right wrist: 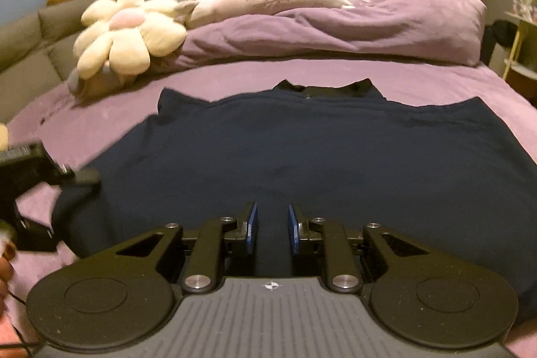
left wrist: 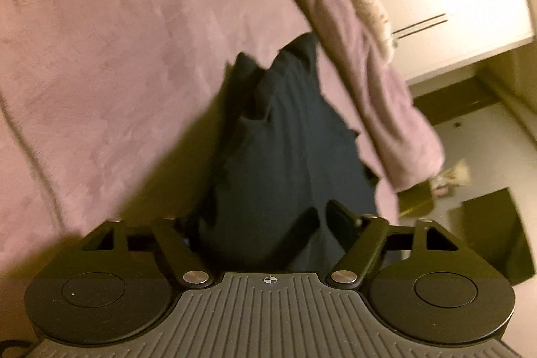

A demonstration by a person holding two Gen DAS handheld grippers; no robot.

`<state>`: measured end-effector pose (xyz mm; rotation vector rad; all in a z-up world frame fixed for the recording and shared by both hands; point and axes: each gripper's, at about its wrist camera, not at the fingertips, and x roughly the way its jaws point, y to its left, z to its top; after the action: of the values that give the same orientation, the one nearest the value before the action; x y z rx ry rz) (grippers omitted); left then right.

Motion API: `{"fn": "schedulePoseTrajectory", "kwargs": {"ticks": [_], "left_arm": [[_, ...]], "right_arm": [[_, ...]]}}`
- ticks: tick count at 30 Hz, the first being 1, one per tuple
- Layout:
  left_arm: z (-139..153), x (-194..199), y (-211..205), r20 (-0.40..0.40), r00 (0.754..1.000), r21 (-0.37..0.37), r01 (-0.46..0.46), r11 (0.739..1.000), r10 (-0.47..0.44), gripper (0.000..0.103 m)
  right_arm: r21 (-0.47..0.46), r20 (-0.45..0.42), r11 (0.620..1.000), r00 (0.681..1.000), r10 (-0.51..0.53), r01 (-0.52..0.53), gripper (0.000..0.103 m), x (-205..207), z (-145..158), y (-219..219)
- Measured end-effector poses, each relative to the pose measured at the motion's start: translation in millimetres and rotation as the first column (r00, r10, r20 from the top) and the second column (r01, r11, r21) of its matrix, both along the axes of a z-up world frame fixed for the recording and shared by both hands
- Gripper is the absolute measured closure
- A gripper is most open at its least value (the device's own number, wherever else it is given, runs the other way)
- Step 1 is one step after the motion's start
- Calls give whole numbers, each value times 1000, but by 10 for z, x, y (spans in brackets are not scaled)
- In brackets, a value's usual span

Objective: Fold large clothes

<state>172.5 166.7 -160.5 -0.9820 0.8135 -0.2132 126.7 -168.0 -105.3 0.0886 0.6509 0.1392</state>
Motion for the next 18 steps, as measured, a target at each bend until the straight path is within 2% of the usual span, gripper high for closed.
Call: {"fn": "schedulePoseTrajectory", "kwargs": {"ticks": [3, 7, 9, 13, 18], "left_arm": [[-20, 29, 32, 13, 1000, -29, -3, 1000, 4, 31], [-91, 112, -9, -17, 1000, 56, -2, 998, 3, 30], [-119, 171, -30, -28, 1000, 53, -6, 999, 8, 25], [-146, 271, -37, -43, 999, 39, -10, 999, 11, 24], [-122, 282, -31, -42, 999, 40, 6, 999, -4, 43]], "right_arm": [[-34, -30, 999, 1000, 1, -2, 85, 51, -100, 62], [-80, -42, 997, 999, 15, -19, 88, 58, -124, 150], [-70, -40, 997, 999, 17, -19, 93, 42, -74, 164], [-74, -37, 997, 999, 12, -15, 94, 41, -125, 205], [-94, -74, 995, 997, 12, -19, 94, 114, -268, 237]]}}
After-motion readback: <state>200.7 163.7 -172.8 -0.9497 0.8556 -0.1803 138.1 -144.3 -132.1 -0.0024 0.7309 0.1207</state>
